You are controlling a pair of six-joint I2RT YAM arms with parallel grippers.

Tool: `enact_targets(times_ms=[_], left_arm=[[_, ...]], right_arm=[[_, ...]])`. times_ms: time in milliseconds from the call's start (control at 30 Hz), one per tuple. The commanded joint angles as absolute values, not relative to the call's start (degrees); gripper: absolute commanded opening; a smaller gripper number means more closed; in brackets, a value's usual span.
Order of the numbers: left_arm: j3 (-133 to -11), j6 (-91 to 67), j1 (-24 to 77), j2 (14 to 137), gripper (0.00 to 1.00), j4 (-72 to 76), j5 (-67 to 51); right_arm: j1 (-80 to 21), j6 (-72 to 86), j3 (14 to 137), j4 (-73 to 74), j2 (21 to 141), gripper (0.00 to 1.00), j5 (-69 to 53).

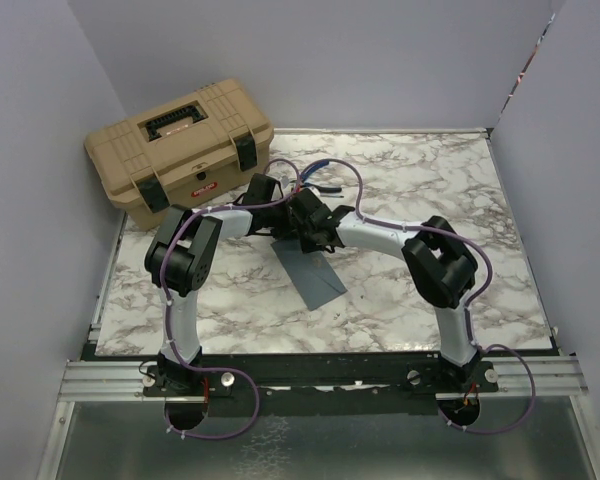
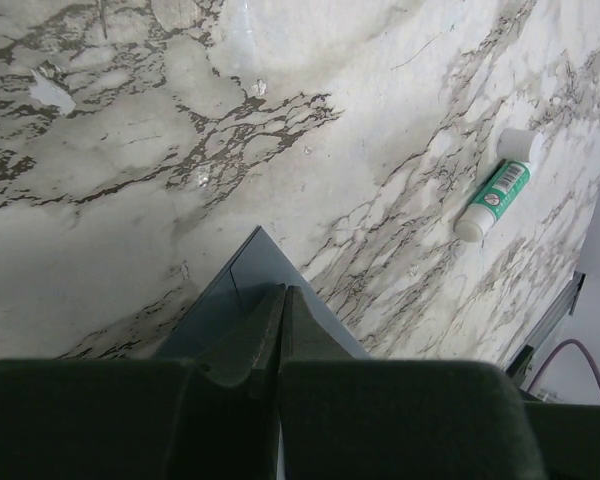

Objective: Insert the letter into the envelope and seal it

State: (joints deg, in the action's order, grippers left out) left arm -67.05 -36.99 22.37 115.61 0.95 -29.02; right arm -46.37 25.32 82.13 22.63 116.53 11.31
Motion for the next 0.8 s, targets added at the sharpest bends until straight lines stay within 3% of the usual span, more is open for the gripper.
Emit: enact_targets(times_ms=[0, 767], left_arm=[[-64.8, -34.1, 22.6, 118.4, 0.00, -1.9, -23.5], [-67.4, -32.9, 22.4, 120.7, 0.00, -4.1, -22.9]], right_arm=[[-46.1, 24.7, 83.9, 23.8, 118.8, 0.09, 11.0], [-48.0, 20.3, 66.3, 28.9, 111.3, 0.10, 2.0]])
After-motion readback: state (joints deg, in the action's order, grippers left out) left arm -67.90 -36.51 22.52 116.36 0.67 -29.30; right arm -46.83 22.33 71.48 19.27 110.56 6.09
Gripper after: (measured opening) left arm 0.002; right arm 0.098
